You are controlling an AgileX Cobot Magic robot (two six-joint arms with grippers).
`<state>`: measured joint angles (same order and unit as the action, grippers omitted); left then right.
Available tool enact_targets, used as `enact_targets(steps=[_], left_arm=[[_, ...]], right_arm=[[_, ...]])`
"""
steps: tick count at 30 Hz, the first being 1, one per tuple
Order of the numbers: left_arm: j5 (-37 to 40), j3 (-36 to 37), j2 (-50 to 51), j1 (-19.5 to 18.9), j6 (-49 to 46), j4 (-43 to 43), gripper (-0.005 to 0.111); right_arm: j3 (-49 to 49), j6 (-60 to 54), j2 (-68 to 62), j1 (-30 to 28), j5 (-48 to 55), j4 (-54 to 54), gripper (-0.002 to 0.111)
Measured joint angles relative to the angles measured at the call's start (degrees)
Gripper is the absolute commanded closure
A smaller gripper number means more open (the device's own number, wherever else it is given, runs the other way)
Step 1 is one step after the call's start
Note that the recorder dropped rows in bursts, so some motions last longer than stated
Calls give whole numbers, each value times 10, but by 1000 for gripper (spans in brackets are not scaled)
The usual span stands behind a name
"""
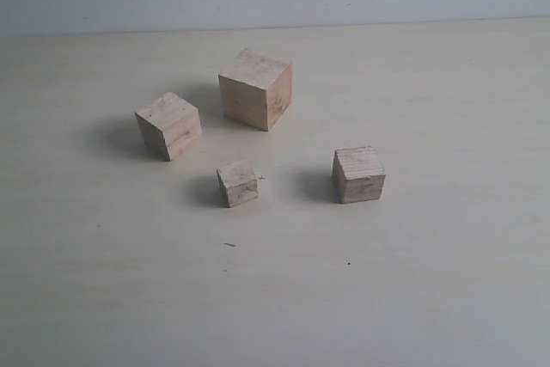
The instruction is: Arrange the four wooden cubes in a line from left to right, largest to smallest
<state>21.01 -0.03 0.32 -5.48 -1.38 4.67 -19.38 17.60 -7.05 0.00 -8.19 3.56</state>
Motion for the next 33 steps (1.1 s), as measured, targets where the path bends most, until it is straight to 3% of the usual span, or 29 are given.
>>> enact_targets(steps=[7,16,25,33], left_arm=[[0,0,0,0,0,0,107],[0,0,0,0,0,0,107],[0,0,0,0,0,0,107],[0,0,0,0,0,0,107]], right_arm=[[-220,0,-187,30,119,-1,108],[-433,-136,-495,176,318,-2,108],[-496,-225,-820,218,500,-15,108],[-496,-271,-899,219,411,-85,108]])
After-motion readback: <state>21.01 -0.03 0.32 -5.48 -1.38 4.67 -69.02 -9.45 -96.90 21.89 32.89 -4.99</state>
